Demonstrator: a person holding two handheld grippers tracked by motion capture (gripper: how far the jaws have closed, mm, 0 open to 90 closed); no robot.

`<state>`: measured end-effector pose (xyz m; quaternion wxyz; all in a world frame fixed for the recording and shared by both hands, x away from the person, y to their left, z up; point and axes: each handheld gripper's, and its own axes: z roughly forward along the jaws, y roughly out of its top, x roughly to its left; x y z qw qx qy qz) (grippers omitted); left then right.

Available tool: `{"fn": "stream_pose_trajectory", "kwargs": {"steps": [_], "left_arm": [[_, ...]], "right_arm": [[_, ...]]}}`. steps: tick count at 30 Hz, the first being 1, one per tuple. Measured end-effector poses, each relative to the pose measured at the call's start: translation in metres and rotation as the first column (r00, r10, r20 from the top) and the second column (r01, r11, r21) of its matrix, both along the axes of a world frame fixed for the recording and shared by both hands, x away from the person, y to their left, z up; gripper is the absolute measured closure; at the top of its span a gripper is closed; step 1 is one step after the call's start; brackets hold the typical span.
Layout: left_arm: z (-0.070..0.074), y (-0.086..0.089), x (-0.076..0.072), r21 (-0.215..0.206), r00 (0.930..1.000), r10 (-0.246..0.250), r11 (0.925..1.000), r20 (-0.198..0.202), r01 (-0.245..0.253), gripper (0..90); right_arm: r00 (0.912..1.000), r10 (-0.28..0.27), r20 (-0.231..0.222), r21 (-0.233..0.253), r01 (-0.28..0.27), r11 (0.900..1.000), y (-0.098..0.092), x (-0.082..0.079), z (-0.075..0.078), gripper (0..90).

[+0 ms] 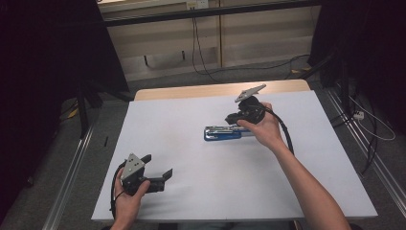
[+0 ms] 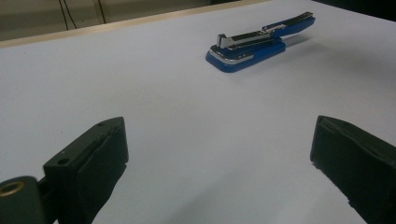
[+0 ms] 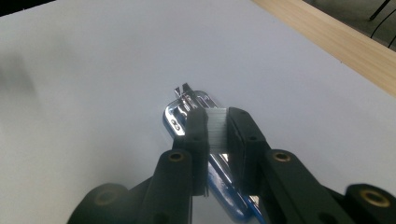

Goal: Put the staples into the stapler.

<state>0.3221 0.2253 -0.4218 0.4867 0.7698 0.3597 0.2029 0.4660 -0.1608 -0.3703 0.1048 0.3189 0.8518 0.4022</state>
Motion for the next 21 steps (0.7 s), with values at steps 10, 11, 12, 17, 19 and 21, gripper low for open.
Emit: {"fn": "stream_pose_trajectory", "kwargs": {"steps": [10, 11, 12, 17, 19, 21], "left_arm": [[0.0, 0.001, 0.0, -0.006, 1.0, -0.002, 1.0, 0.001, 0.002, 4.6], [0.0, 0.001, 0.0, -0.007, 1.0, -0.002, 1.0, 0.001, 0.002, 4.6], [0.0, 0.0, 0.0, -0.007, 1.0, -0.002, 1.0, 0.001, 0.002, 4.6], [0.0, 0.001, 0.0, -0.014, 1.0, 0.0, 0.9999, -0.001, 0.0, 4.6], [0.001, 0.002, -0.001, -0.01, 1.0, 0.0, 0.9999, 0.0, 0.0, 4.6], [0.001, 0.002, -0.001, -0.01, 1.0, -0.001, 1.0, 0.001, 0.001, 4.7]], "right_arm": [[0.9994, 0.034, -0.011, -0.036, -0.035, 0.999, 0.02, 0.013, 0.006, 78.7], [0.9992, 0.037, -0.013, -0.04, -0.037, 0.999, 0.022, 0.014, 0.005, 78.7], [0.9992, 0.037, -0.013, -0.04, -0.037, 0.999, 0.022, 0.014, 0.005, 78.7], [0.9985, 0.048, -0.025, -0.043, -0.049, 0.998, 0.032, 0.018, 0.001, 78.7], [0.9983, 0.052, -0.025, -0.046, -0.053, 0.998, 0.034, 0.019, 0.0, 78.7], [0.9983, 0.052, -0.027, -0.046, -0.053, 0.998, 0.035, 0.02, -0.001, 78.7]]}}
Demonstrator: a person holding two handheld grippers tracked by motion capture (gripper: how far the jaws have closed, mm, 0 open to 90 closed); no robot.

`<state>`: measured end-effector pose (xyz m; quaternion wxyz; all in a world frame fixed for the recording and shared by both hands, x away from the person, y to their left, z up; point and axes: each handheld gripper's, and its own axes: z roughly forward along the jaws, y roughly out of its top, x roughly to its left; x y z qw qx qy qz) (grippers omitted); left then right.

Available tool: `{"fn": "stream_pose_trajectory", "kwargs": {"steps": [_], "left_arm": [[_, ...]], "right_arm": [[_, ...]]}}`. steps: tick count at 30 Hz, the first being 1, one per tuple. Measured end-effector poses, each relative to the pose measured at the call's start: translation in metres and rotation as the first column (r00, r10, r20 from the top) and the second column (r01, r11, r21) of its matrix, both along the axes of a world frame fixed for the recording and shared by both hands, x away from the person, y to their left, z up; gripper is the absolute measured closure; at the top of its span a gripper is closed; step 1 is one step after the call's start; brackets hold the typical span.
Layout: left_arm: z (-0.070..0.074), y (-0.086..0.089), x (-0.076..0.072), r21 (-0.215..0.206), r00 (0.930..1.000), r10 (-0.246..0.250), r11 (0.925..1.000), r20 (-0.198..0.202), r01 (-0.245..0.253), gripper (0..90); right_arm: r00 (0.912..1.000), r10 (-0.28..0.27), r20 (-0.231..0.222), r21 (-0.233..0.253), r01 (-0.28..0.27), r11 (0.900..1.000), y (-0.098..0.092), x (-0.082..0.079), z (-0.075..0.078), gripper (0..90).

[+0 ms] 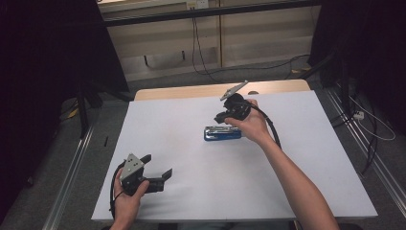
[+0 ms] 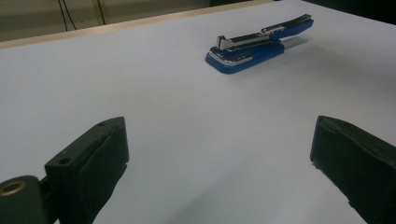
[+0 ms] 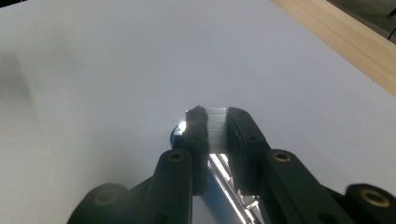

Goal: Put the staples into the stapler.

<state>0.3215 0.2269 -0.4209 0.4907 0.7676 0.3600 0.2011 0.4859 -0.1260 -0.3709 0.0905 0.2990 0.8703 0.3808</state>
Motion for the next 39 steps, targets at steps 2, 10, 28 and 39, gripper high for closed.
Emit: {"fn": "stream_pose_trajectory", "kwargs": {"steps": [2, 10, 28, 39], "left_arm": [[0.0, 0.0, 0.0, -0.001, 1.0, -0.002, 1.0, -0.001, 0.002, 4.7], [0.0, 0.0, 0.0, -0.002, 1.0, 0.003, 1.0, -0.003, -0.003, 4.7], [-0.001, -0.001, 0.0, -0.003, 1.0, -0.004, 1.0, -0.006, 0.004, 4.7], [0.0, 0.0, 0.0, -0.003, 1.0, -0.005, 1.0, -0.004, 0.005, 4.7]], "right_arm": [[1.0, 0.0, -0.004, -0.002, 0.0, 1.0, 0.002, 0.001, -0.001, 78.7], [1.0, 0.002, -0.008, -0.018, -0.002, 1.0, 0.006, 0.01, 0.0, 78.7], [0.9993, 0.034, -0.018, -0.022, -0.034, 0.999, 0.009, 0.018, -0.004, 78.7], [0.9963, 0.085, -0.013, -0.01, -0.085, 0.996, 0.014, 0.021, -0.005, 78.7]]}}
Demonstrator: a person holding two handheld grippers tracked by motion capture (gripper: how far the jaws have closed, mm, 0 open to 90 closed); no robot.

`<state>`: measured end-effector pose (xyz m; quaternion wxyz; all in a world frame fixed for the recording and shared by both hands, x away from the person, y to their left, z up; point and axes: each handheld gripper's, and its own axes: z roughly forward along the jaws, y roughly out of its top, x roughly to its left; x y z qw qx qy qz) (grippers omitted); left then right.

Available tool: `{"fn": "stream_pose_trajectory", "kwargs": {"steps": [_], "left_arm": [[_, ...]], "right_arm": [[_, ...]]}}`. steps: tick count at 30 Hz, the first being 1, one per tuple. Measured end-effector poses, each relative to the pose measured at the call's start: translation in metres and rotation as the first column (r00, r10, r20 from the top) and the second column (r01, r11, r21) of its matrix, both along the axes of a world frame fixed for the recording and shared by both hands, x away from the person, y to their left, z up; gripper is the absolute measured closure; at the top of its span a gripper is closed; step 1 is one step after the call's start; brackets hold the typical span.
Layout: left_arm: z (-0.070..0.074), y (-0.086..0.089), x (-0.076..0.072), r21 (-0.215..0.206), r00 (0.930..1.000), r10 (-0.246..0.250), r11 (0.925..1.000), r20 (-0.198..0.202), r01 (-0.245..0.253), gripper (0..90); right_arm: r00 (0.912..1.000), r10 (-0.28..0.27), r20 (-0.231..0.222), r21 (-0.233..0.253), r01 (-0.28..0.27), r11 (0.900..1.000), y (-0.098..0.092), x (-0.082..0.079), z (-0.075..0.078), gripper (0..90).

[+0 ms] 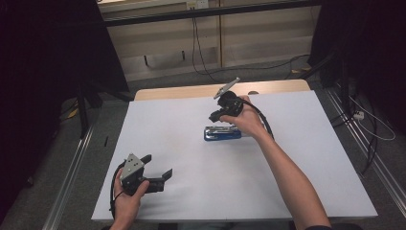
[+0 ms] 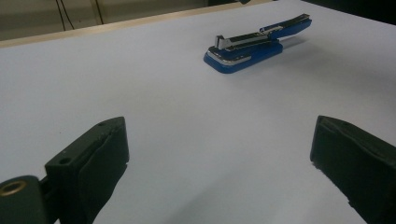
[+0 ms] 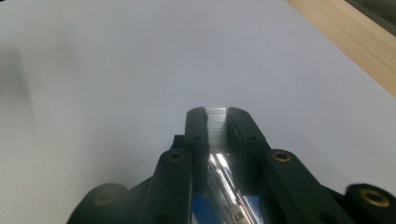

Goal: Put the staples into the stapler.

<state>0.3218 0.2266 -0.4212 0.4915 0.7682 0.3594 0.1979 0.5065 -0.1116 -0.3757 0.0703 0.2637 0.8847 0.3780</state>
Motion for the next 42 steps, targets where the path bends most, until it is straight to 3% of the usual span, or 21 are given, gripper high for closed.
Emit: {"fn": "stream_pose_trajectory", "kwargs": {"steps": [17, 29, 33, 36, 39, 42], "left_arm": [[0.0, 0.0, 0.0, 0.002, 1.0, -0.007, 1.0, -0.002, 0.007, 4.7], [0.0, 0.0, 0.0, -0.001, 1.0, -0.003, 1.0, -0.004, 0.003, 4.7], [0.0, 0.0, 0.0, -0.003, 1.0, -0.002, 1.0, -0.005, 0.002, 4.7], [0.0, 0.0, 0.0, -0.001, 1.0, -0.005, 1.0, -0.004, 0.005, 4.7], [0.0, 0.0, 0.0, -0.002, 1.0, -0.004, 1.0, -0.006, 0.004, 4.7], [0.0, 0.0, 0.0, -0.001, 1.0, -0.004, 1.0, -0.007, 0.004, 4.7]], "right_arm": [[0.993, 0.118, -0.005, -0.052, -0.118, 0.992, 0.002, 0.008, -0.012, 78.7], [0.9914, 0.126, -0.036, -0.041, -0.128, 0.991, -0.001, 0.015, -0.024, 78.8], [0.991, 0.132, -0.018, -0.039, -0.133, 0.99, 0.0, 0.015, -0.024, 78.8], [0.988, 0.154, -0.006, -0.058, -0.154, 0.986, 0.002, 0.014, -0.025, 78.7], [0.9782, 0.207, 0.018, -0.083, -0.205, 0.975, 0.004, 0.014, -0.028, 78.7], [0.974, 0.226, 0.022, -0.09, -0.223, 0.971, 0.004, 0.014, -0.029, 78.8]]}}
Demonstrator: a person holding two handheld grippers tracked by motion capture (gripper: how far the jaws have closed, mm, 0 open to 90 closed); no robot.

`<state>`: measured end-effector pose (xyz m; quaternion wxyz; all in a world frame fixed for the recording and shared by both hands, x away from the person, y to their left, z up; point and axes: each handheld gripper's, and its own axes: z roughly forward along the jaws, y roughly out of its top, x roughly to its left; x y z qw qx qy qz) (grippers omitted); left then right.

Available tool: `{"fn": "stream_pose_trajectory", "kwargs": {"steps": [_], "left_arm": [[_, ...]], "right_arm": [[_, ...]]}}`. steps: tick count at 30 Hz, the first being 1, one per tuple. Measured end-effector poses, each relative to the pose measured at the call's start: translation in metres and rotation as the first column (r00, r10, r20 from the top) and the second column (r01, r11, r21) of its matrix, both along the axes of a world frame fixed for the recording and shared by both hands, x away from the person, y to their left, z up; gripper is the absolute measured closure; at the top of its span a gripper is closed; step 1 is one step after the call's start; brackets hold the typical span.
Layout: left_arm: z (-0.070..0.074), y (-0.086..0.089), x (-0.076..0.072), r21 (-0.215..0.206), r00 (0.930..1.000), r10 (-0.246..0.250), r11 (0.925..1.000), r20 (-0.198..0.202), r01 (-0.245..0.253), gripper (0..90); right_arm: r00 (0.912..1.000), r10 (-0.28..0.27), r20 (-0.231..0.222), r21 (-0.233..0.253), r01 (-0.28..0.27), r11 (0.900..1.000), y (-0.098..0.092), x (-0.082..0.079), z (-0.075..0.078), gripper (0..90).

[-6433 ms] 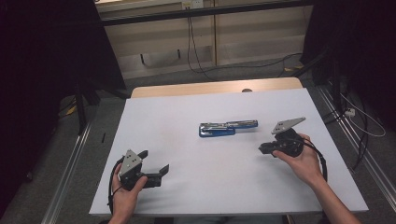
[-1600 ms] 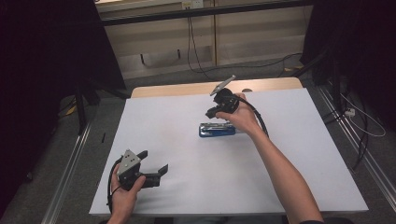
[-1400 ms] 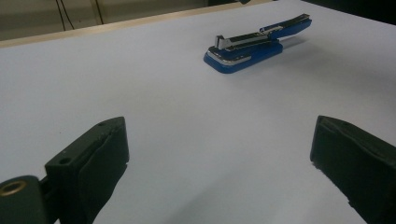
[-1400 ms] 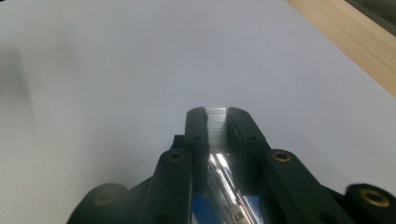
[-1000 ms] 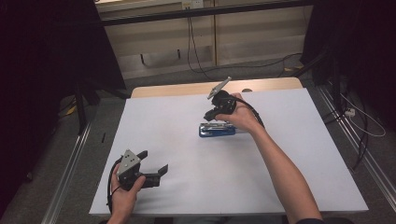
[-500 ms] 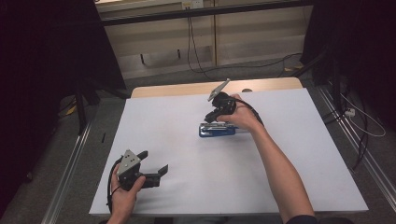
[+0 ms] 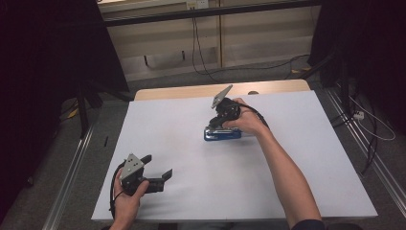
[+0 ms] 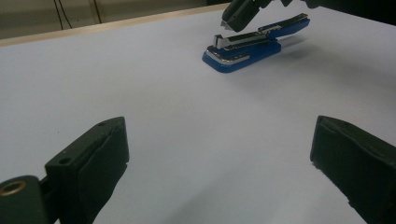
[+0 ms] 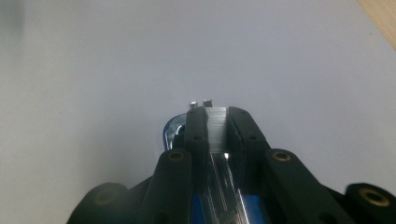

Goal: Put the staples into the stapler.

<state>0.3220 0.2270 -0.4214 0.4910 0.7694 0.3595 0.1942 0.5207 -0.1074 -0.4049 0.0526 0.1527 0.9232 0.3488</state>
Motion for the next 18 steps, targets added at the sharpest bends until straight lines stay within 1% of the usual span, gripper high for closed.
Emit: {"fn": "stream_pose_trajectory", "kwargs": {"steps": [1, 2, 4, 6, 8, 10, 12, 18], "left_arm": [[-0.0002, -0.0002, 0.0001, 0.002, 1.0, -0.002, 1.0, 0.0, 0.002, 4.7], [-0.0002, -0.0002, 0.0001, 0.002, 1.0, -0.002, 1.0, 0.0, 0.002, 4.6], [-0.0005, -0.0007, 0.0004, 0.002, 1.0, -0.003, 1.0, 0.0, 0.003, 4.7], [-0.0004, -0.0011, 0.0004, 0.002, 1.0, -0.005, 1.0, 0.001, 0.005, 4.7], [-0.0003, -0.0011, 0.0, 0.001, 1.0, -0.007, 1.0, 0.003, 0.007, 4.7], [-0.0004, -0.0004, 0.0002, -0.001, 1.0, -0.007, 1.0, 0.001, 0.007, 4.7], [0.0, 0.0002, 0.0002, -0.003, 1.0, -0.003, 1.0, -0.001, 0.003, 4.7], [-0.0001, -0.0002, 0.0004, 0.0, 1.0, -0.006, 1.0, 0.001, 0.006, 4.7]], "right_arm": [[0.9998, 0.02, 0.008, 0.001, -0.02, 1.0, -0.0007, 0.001, -0.0009, 78.7], [0.9998, 0.02, 0.008, 0.001, -0.02, 1.0, -0.0007, 0.001, -0.0009, 78.7], [0.9996, 0.026, -0.003, 0.003, -0.026, 1.0, -0.0015, 0.0018, -0.0027, 78.7], [0.9986, 0.053, -0.01, 0.002, -0.053, 0.999, -0.0004, 0.0022, -0.0062, 78.8], [0.9985, 0.052, -0.016, -0.001, -0.052, 0.999, 0.0004, 0.0016, -0.0069, 78.8], [0.9982, 0.059, -0.012, 0.002, -0.059, 0.998, 0.0016, 0.0016, -0.0076, 78.8], [0.9984, 0.056, 0.003, 0.004, -0.056, 0.998, 0.0014, 0.0025, -0.0072, 78.8], [0.9968, 0.079, 0.009, -0.011, -0.079, 0.997, 0.0001, 0.0038, -0.0103, 78.8]]}}
